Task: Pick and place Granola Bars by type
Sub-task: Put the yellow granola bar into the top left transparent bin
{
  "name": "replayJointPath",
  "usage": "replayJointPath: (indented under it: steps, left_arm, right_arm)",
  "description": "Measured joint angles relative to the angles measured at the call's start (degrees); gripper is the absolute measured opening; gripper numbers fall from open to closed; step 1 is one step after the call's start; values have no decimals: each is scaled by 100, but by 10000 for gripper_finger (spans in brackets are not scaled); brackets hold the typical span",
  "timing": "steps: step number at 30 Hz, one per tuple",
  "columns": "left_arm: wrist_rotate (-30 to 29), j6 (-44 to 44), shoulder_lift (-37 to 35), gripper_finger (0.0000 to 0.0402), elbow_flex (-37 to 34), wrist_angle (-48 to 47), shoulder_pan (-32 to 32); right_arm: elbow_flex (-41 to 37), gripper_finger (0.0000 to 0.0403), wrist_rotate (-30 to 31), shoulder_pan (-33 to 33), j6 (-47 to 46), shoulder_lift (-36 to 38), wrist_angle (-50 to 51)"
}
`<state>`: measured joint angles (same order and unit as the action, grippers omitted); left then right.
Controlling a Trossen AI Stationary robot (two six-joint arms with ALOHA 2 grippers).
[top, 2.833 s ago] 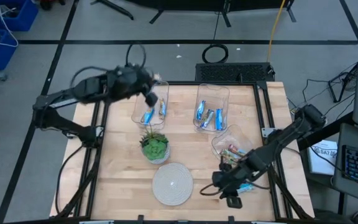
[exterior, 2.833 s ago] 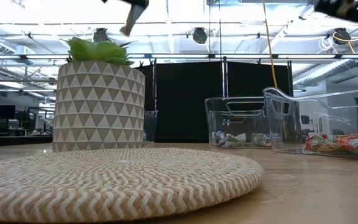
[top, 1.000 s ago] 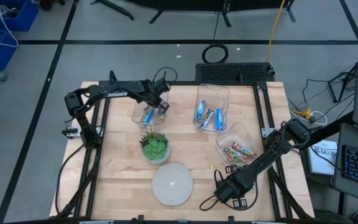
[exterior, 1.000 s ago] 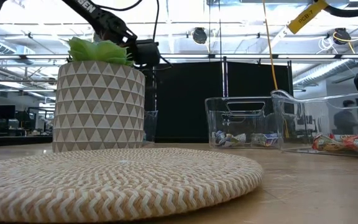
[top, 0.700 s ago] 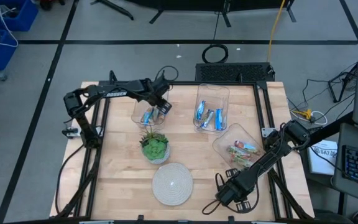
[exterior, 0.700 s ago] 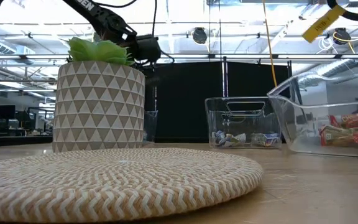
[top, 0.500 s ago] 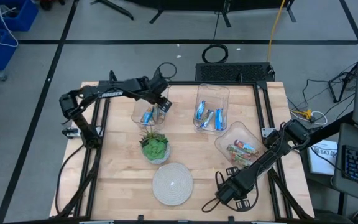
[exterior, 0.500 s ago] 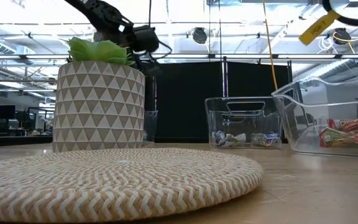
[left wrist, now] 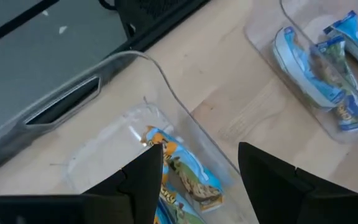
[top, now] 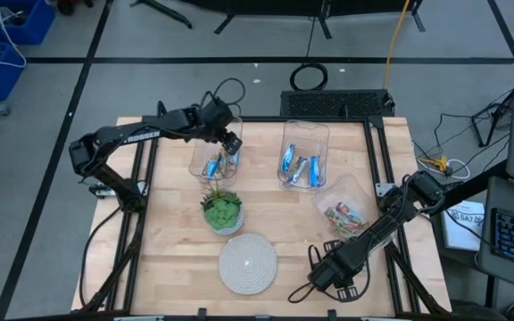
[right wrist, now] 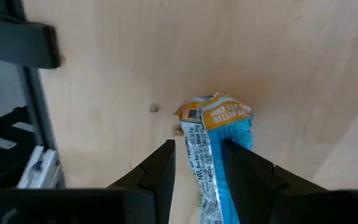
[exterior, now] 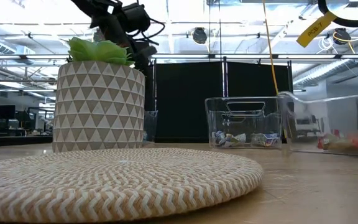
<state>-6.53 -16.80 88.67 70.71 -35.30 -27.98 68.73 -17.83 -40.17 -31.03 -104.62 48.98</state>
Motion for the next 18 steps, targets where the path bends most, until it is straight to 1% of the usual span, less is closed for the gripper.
replayJointPath:
  steps: [8,10,13,18]
  left_arm:
    - [146,20,10,214,1,-19,0]
    - [176,22,10,214,1,-21,-1]
    - [204,20,10,214,1,-22,-1]
    - [350,-5,10,214,1,-21,40]
  right_arm:
    - [13,126,-221,10,-250,2,115]
    - [124,126,-327,43,-276,2,296]
    - [570,126,-329,210,-116,2,729]
    - [1645,125,-163,634,240,19,1594]
